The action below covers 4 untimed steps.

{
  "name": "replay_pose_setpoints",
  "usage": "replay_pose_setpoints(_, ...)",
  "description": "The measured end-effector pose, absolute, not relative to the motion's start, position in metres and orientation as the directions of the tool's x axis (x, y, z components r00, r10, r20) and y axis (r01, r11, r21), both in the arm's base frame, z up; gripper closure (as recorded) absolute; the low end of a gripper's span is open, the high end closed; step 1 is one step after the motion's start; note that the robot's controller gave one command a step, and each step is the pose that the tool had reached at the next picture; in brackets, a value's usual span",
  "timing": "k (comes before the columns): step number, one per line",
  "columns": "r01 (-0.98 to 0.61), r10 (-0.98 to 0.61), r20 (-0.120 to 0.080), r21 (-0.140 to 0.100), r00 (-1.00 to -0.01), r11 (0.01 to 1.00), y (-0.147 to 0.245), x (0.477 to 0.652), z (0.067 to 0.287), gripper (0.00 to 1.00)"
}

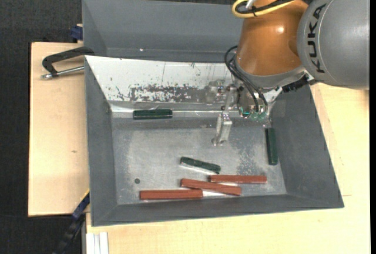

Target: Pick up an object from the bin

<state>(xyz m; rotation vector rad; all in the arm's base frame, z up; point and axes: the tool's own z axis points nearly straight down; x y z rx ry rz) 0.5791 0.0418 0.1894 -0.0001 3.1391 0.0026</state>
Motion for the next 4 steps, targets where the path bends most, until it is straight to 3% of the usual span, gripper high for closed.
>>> replay_pose_setpoints(1, -0.046, -0.046, -0.006, 0.001, -0.999, 0.999, 0.029, 0.529, 0.127, 0.00)
replay_pose_setpoints(2, -0.189, -0.189, -0.002, 0.001, -0.982, 0.982, 0.061, 0.534, 0.071, 1.00)
replay_pose_setpoints(4, -0.189, -0.189, 0.000, 0.001, -0.982, 0.982, 0.061, 0.533, 0.073, 1.00)
